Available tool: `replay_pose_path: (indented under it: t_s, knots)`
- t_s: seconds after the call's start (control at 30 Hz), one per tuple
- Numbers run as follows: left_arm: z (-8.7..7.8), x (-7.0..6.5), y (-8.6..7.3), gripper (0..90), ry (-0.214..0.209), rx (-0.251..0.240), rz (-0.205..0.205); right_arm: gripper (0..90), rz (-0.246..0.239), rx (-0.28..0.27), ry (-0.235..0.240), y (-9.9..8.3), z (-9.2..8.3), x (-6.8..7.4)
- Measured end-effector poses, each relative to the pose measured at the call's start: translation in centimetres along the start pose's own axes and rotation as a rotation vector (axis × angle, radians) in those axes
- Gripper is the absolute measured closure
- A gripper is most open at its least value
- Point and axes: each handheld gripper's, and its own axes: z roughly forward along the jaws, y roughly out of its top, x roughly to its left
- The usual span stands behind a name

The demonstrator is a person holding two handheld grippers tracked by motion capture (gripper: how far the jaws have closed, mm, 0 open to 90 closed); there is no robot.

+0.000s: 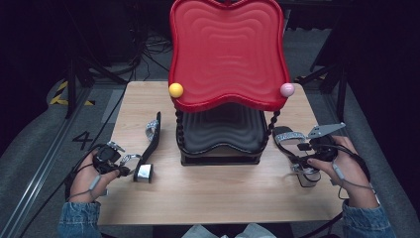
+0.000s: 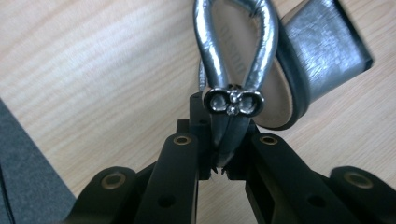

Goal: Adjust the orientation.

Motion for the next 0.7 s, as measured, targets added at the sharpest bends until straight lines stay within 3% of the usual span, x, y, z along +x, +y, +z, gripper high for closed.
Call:
replay_pose_path:
  t_s: [0.2, 0.4, 0.57, 0.7]
  knots:
    - [-0.7, -0.6, 0.5, 84.8, 0.040, -0.025, 0.020, 39.0, 0.001, -0.006, -0.002, -0.1, 0.0, -0.1]
    - [-2.1, -2.0, 1.5, 84.8, 0.067, -0.060, 0.069, 39.0, 0.006, -0.001, -0.003, -0.3, -0.1, 0.0]
    - [-2.7, -3.3, 2.1, 84.6, 0.112, -0.021, 0.143, 38.9, 0.005, -0.004, -0.003, -0.5, -0.2, 0.1]
    - [-2.6, -4.2, 2.5, 83.0, 0.120, 0.060, 0.191, 38.7, 0.008, -0.004, -0.008, -0.7, -0.4, 0.0]
